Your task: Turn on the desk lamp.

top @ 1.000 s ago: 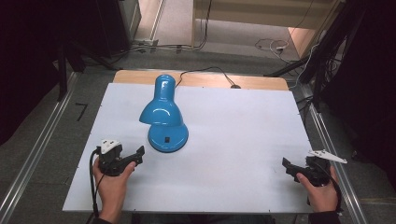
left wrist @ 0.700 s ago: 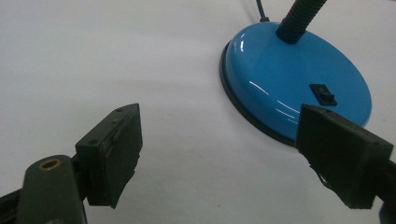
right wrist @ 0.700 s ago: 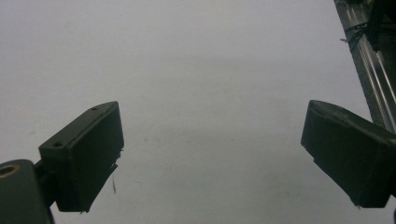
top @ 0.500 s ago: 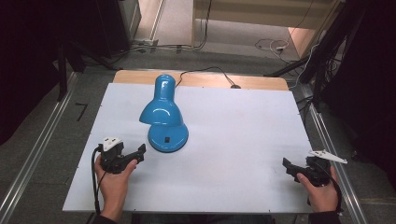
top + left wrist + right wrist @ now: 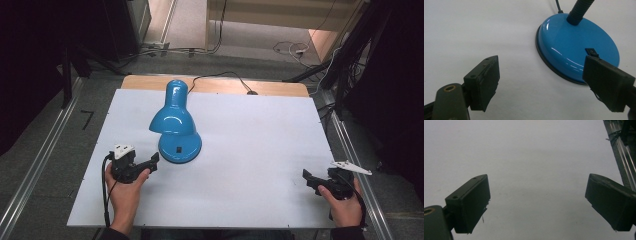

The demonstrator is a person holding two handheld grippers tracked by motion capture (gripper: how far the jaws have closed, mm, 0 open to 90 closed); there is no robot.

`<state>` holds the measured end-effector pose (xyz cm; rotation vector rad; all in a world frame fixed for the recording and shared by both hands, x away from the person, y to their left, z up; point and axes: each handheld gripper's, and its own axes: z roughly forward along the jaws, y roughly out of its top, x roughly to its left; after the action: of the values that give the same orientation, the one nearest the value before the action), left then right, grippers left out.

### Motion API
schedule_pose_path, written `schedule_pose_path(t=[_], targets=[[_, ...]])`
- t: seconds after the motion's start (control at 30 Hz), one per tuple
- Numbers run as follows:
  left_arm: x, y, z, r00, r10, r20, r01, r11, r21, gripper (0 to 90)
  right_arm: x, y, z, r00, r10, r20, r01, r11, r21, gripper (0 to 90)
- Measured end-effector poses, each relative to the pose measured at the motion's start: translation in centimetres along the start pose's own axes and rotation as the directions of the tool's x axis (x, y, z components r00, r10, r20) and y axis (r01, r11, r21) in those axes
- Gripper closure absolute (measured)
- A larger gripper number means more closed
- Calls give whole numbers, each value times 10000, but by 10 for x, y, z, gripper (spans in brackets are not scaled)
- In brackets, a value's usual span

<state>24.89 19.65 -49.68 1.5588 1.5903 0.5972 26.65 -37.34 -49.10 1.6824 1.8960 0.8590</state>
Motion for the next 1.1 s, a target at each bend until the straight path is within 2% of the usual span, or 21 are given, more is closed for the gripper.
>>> schedule_pose_path(t=[0.6, 1.1], targets=[[-6, 3, 7, 9998, 146, 120, -147, 9999, 54, 156, -2, 0, -1, 10000, 62, 26, -62, 10000, -51, 48], [-10, 7, 13, 9995, 93, 304, -95, 9999, 71, 163, -3, 0, 0, 9999, 91, 86, -92, 10000, 10, 49]])
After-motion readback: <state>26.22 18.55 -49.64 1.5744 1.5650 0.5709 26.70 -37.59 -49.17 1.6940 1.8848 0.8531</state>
